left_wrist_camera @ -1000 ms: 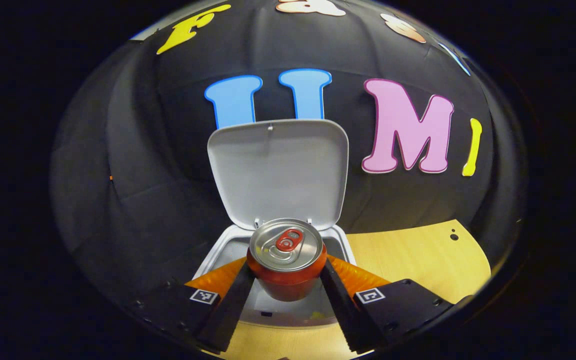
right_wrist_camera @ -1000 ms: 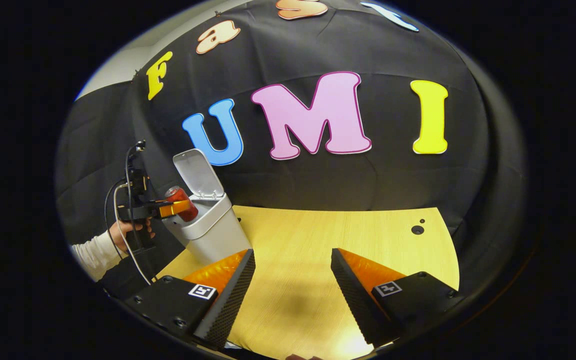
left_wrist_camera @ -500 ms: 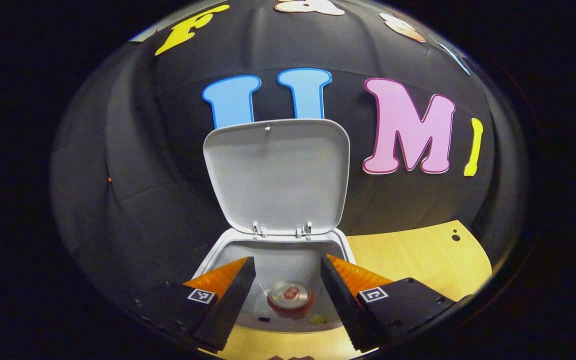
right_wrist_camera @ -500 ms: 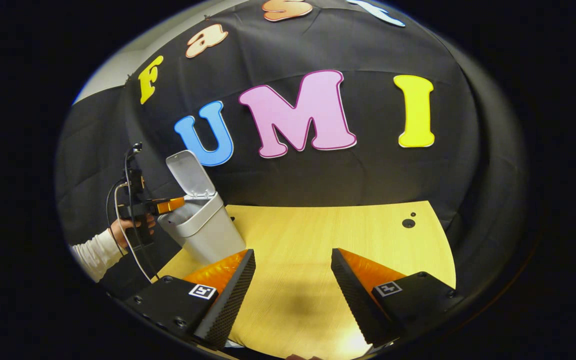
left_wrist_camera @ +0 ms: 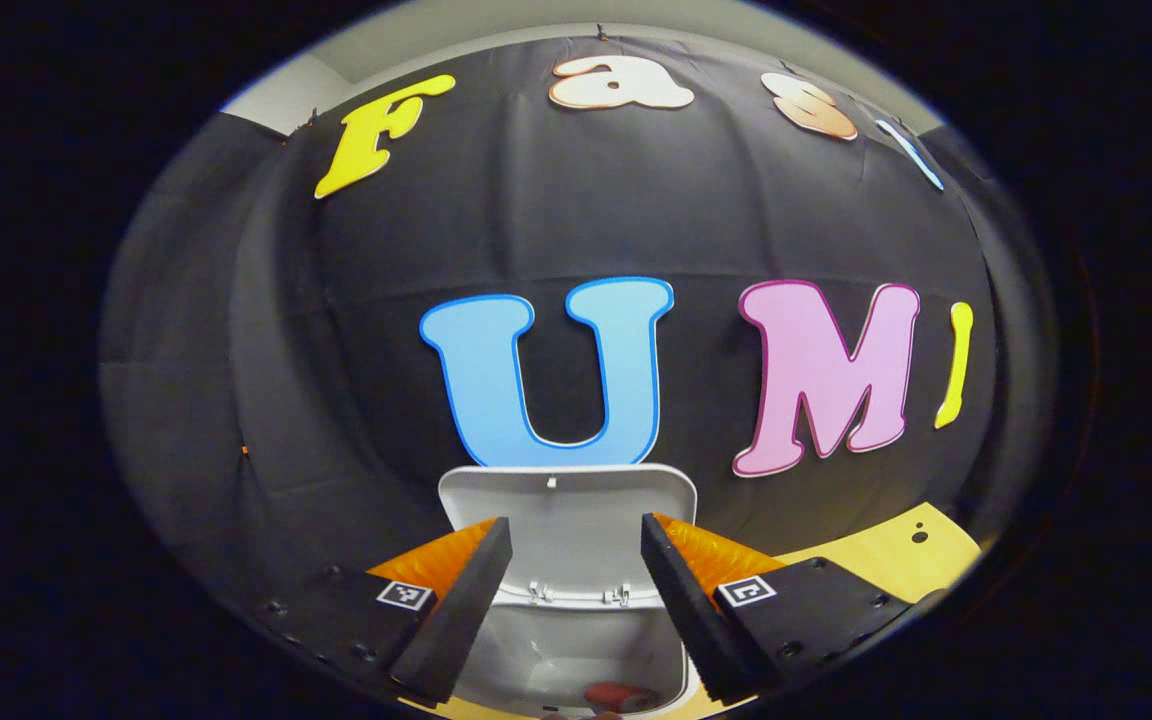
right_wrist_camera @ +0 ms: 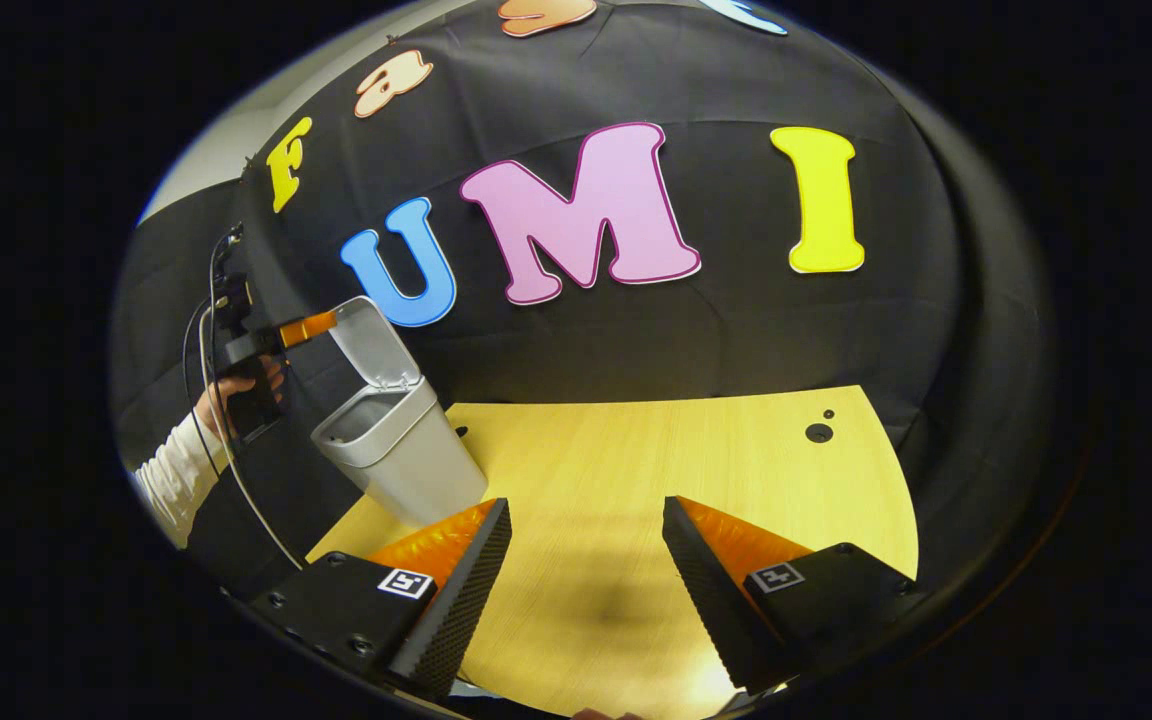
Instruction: Press the lid of the desktop garbage bin to open it, pick up the crumpled paper on the desktop and throw it into the bin, then pick up the pop can on the desktop and drop it into the bin, and finally close the garbage bin lid.
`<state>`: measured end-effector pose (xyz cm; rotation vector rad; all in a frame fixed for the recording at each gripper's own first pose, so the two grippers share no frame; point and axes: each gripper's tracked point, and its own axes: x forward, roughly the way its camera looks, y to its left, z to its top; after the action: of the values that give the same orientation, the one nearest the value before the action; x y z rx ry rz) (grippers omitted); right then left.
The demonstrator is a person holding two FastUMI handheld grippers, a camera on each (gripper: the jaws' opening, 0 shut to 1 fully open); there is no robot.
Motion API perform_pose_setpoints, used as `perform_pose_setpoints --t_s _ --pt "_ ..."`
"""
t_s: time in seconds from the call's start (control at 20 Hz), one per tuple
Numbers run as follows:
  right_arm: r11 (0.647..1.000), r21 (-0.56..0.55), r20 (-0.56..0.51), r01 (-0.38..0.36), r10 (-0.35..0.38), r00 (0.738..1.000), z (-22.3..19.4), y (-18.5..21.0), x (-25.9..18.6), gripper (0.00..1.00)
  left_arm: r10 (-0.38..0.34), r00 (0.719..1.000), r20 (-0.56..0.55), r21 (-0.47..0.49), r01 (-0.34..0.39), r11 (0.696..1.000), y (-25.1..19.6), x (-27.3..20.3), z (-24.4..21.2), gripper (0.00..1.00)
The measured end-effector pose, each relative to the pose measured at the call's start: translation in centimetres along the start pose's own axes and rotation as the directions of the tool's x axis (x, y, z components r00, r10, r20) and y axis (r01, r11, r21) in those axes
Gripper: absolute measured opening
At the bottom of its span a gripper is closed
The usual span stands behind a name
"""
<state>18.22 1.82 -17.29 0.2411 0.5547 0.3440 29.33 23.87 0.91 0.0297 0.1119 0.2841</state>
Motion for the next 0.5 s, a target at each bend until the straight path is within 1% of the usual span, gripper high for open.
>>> perform_pose_setpoints --t_s 0.1,0.2,0.3,0.35,0.4,0.5 --pt "1.0 0.004 -0.002 -0.017 0.017 1.0 0.1 0.0 0.5 0.98 0.004 1.0 0.007 -0.062 -0.004 0.998 0.2 1.6 2.3 0.88" --pt "1.0 0.002 -0.009 -0.031 0.031 0.999 0.1 -0.2 0.9 0.98 0.024 1.0 0.019 -0.048 -0.023 0.999 1.2 3.5 4.5 0.87" --pt "0.999 -0.001 -0.016 -0.039 0.039 0.999 -0.1 -0.4 1.1 0.98 0.029 0.999 0.024 -0.025 -0.028 0.999 1.7 5.3 6.0 0.88" --pt "0.999 -0.005 -0.016 -0.038 0.038 0.999 -0.1 -0.6 1.1 0.98 0.018 1.0 0.004 -0.019 -0.018 1.0 1.4 6.4 6.0 0.88" --pt "0.999 -0.007 -0.017 -0.035 0.034 0.999 -0.2 -0.9 1.1 0.98 0.007 0.999 -0.04 -0.021 -0.008 1.0 1.2 7.2 5.3 0.88" --pt "1.0 0.004 -0.017 -0.031 0.031 0.999 -0.4 -1.2 1.1 0.98 0.016 0.988 -0.155 -0.022 -0.02 1.0 1.6 8.5 2.7 0.88"
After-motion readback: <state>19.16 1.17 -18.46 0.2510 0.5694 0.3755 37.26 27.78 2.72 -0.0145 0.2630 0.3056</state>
